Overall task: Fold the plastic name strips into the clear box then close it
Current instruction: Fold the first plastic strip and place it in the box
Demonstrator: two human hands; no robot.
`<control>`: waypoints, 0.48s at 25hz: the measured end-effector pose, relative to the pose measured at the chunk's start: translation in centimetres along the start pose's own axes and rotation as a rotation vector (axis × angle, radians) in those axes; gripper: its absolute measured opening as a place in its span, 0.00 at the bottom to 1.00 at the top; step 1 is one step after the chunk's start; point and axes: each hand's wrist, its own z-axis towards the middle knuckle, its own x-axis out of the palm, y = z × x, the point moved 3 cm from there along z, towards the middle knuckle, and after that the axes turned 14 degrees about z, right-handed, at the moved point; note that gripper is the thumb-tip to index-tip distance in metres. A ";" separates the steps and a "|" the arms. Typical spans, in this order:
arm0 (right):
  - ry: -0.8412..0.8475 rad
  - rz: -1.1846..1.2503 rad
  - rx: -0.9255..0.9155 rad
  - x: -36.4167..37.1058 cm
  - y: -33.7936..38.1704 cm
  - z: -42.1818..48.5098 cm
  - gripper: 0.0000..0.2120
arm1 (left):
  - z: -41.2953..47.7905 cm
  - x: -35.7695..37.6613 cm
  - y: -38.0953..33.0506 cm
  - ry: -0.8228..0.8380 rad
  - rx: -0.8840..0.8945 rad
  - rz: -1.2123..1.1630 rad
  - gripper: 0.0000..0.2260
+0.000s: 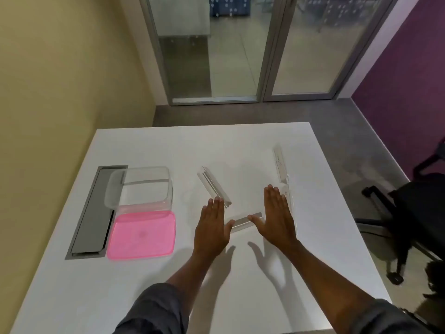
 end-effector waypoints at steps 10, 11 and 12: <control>-0.026 0.513 0.558 2.0 -3.9 0.9 0.18 | -1.8 3.9 4.7 0.271 -1.001 -0.680 0.12; -0.033 0.570 0.628 2.5 -4.4 1.4 0.14 | -1.8 4.8 4.9 0.309 -1.024 -0.718 0.13; -0.042 0.638 0.698 2.9 -4.9 2.0 0.12 | -1.7 5.9 5.0 0.360 -1.046 -0.761 0.16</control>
